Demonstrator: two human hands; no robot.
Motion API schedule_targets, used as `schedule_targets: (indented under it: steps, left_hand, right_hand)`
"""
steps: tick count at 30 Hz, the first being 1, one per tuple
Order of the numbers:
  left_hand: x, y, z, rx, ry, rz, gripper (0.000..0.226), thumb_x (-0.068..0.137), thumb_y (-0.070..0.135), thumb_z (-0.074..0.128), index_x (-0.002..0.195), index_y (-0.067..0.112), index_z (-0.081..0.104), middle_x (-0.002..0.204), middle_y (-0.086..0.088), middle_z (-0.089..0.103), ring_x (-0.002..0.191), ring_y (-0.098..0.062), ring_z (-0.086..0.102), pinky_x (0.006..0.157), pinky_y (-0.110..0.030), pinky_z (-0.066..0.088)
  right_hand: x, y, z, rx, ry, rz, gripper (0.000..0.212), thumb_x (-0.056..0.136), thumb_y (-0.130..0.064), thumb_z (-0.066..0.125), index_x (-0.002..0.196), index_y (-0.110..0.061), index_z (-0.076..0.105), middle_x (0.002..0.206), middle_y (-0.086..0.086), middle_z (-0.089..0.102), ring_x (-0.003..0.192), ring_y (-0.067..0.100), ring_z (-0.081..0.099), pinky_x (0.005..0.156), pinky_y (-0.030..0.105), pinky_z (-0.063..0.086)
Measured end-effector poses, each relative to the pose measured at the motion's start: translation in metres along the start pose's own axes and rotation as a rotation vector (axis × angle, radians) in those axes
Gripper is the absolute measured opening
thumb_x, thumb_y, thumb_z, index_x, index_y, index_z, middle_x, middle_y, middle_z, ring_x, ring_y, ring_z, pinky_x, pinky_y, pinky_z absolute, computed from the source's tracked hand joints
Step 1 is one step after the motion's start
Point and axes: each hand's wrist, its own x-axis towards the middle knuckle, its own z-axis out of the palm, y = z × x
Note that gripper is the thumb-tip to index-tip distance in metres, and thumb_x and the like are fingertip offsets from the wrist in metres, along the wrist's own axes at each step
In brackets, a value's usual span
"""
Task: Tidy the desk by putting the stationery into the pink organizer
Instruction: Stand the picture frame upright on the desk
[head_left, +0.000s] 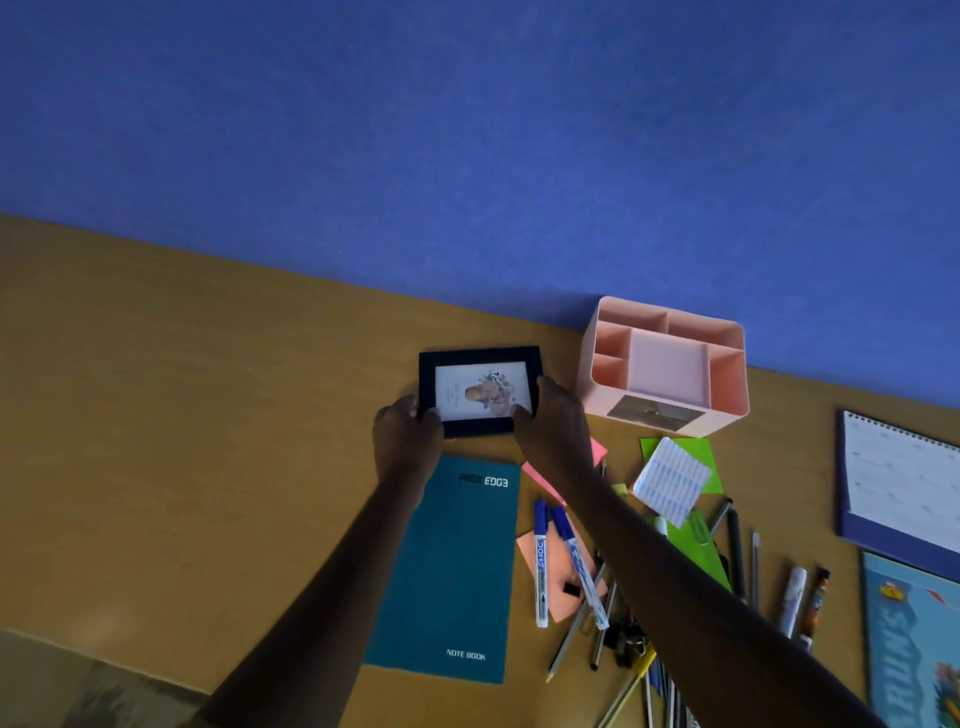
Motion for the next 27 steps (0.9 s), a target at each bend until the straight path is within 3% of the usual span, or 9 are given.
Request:
schedule_targets:
  steps: [2,4,8,11,14,20,22,25,27]
  left_hand:
    - [0.003,0.002,0.000,-0.020,-0.006,0.010,0.023,0.092,0.024,0.056,0.091,0.001,0.057,0.108,-0.029,0.065,0.082,-0.039,0.063,0.064,-0.045,0.053]
    - [0.005,0.004,0.002,-0.045,-0.010,0.004,0.028,0.092,0.026,0.057,0.102,0.000,0.063,0.106,-0.025,0.067,0.097,-0.046,0.065,0.079,-0.052,0.059]
    - [0.005,0.006,0.001,-0.179,-0.005,-0.089,0.021,0.100,0.014,0.058,0.082,0.018,0.066,0.077,0.006,0.057,0.083,-0.025,0.057,0.069,-0.031,0.045]
    - [0.010,0.002,0.001,-0.283,-0.043,-0.107,0.021,0.102,0.015,0.058,0.097,0.018,0.077,0.085,0.003,0.070,0.079,-0.020,0.063,0.061,-0.028,0.045]
    - [0.018,-0.001,-0.002,-0.418,-0.093,-0.143,0.021,0.103,0.020,0.063,0.117,0.021,0.079,0.098,0.001,0.078,0.094,-0.025,0.075,0.087,-0.046,0.065]
    - [0.019,-0.004,-0.012,-0.597,-0.178,-0.211,0.021,0.108,0.009,0.059,0.103,0.021,0.076,0.106,-0.009,0.078,0.097,-0.028,0.075,0.089,-0.046,0.064]
    - [0.014,-0.006,-0.019,-0.679,-0.208,-0.238,0.021,0.109,0.008,0.057,0.106,0.018,0.075,0.106,-0.009,0.078,0.096,-0.025,0.074,0.085,-0.043,0.063]
    - [0.008,-0.015,-0.021,-0.868,-0.256,-0.281,0.021,0.111,0.009,0.055,0.126,0.008,0.070,0.117,-0.013,0.077,0.110,-0.029,0.072,0.094,-0.048,0.060]
    - [0.001,-0.019,-0.019,-0.997,-0.295,-0.294,0.025,0.112,0.010,0.051,0.133,0.006,0.065,0.122,-0.014,0.076,0.115,-0.029,0.071,0.089,-0.044,0.061]
  right_hand:
    - [-0.002,-0.005,-0.002,0.007,0.006,0.027,0.033,0.094,-0.032,0.068,0.124,-0.022,0.058,0.124,0.004,0.074,0.109,0.025,0.074,0.075,0.042,0.069]
    - [-0.001,-0.006,0.000,0.019,0.022,0.051,0.035,0.095,-0.032,0.071,0.127,-0.022,0.058,0.125,0.003,0.074,0.111,0.025,0.074,0.077,0.043,0.068]
    - [0.000,-0.005,0.002,0.062,0.052,0.071,0.041,0.096,-0.031,0.071,0.133,-0.020,0.059,0.125,0.004,0.074,0.115,0.026,0.072,0.082,0.045,0.068]
    - [0.000,-0.004,0.001,0.084,0.048,0.088,0.047,0.096,-0.032,0.070,0.139,-0.019,0.057,0.128,0.003,0.073,0.118,0.026,0.070,0.086,0.047,0.067]
    - [-0.001,-0.001,0.001,0.126,0.045,0.092,0.047,0.098,-0.031,0.070,0.141,-0.017,0.058,0.130,0.003,0.073,0.118,0.024,0.071,0.086,0.044,0.068]
    - [-0.008,0.004,-0.001,0.276,0.009,0.091,0.037,0.103,-0.024,0.068,0.139,-0.018,0.060,0.131,-0.002,0.072,0.110,0.012,0.070,0.073,0.016,0.057]
    - [-0.010,0.000,-0.004,0.399,0.021,0.148,0.042,0.102,-0.026,0.070,0.142,-0.018,0.059,0.129,-0.003,0.072,0.107,0.011,0.069,0.072,0.016,0.055]
    - [-0.013,-0.010,-0.011,0.865,-0.028,0.325,0.047,0.098,-0.028,0.077,0.139,-0.013,0.060,0.126,0.006,0.077,0.108,0.024,0.077,0.083,0.035,0.063]
    - [-0.019,-0.016,-0.015,1.155,-0.167,0.355,0.041,0.099,-0.026,0.075,0.135,-0.009,0.064,0.125,0.013,0.078,0.114,0.032,0.075,0.092,0.046,0.059]
